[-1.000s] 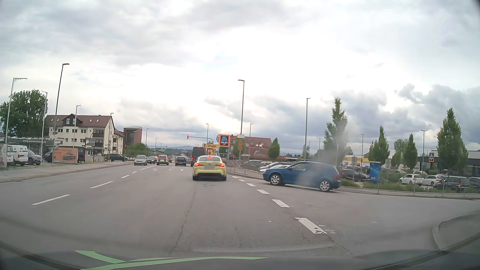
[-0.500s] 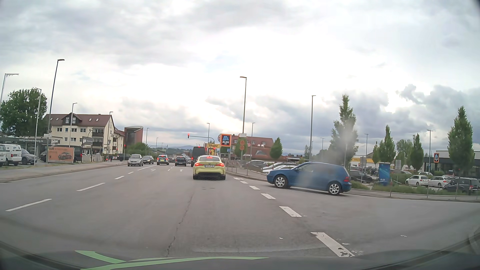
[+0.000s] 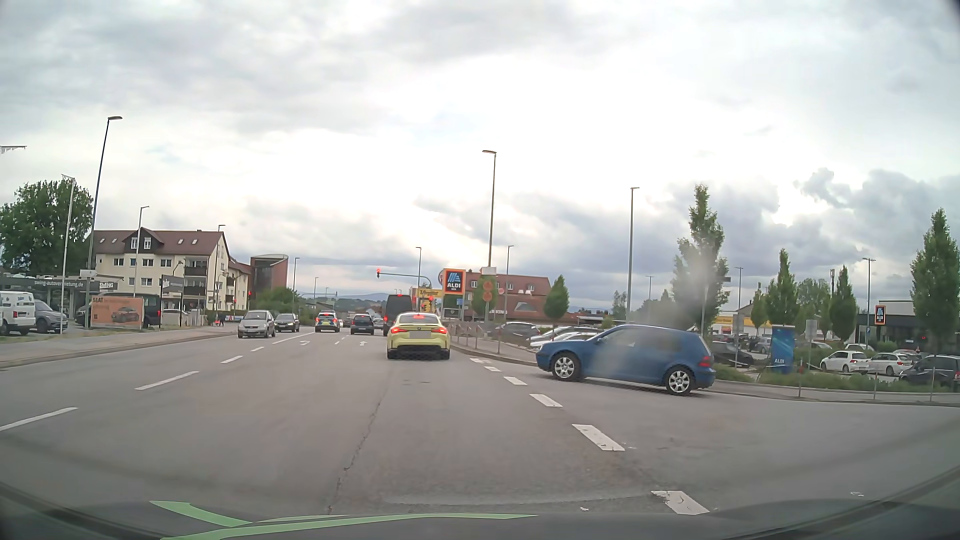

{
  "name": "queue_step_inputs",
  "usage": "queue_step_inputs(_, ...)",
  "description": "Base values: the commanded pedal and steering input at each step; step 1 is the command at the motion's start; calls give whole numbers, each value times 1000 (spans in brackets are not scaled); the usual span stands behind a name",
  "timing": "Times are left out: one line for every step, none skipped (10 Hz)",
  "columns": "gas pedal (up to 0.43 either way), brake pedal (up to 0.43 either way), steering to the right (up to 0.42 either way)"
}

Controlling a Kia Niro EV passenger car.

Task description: Follow the waypoints while adhering to traffic rules and regulations

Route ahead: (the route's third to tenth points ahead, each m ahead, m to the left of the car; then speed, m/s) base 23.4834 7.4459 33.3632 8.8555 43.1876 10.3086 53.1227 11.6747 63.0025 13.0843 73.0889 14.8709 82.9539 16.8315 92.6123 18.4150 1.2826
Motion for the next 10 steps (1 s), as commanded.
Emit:
queue_step_inputs(0,171,-27)
queue_step_inputs(0,165,-26)
queue_step_inputs(0,165,-26)
queue_step_inputs(0,146,-26)
queue_step_inputs(0,104,-27)
queue_step_inputs(0,79,-26)
queue_step_inputs(0,67,-27)
queue_step_inputs(0,43,-27)
queue_step_inputs(0,18,-26)
queue_step_inputs(0,0,-26)
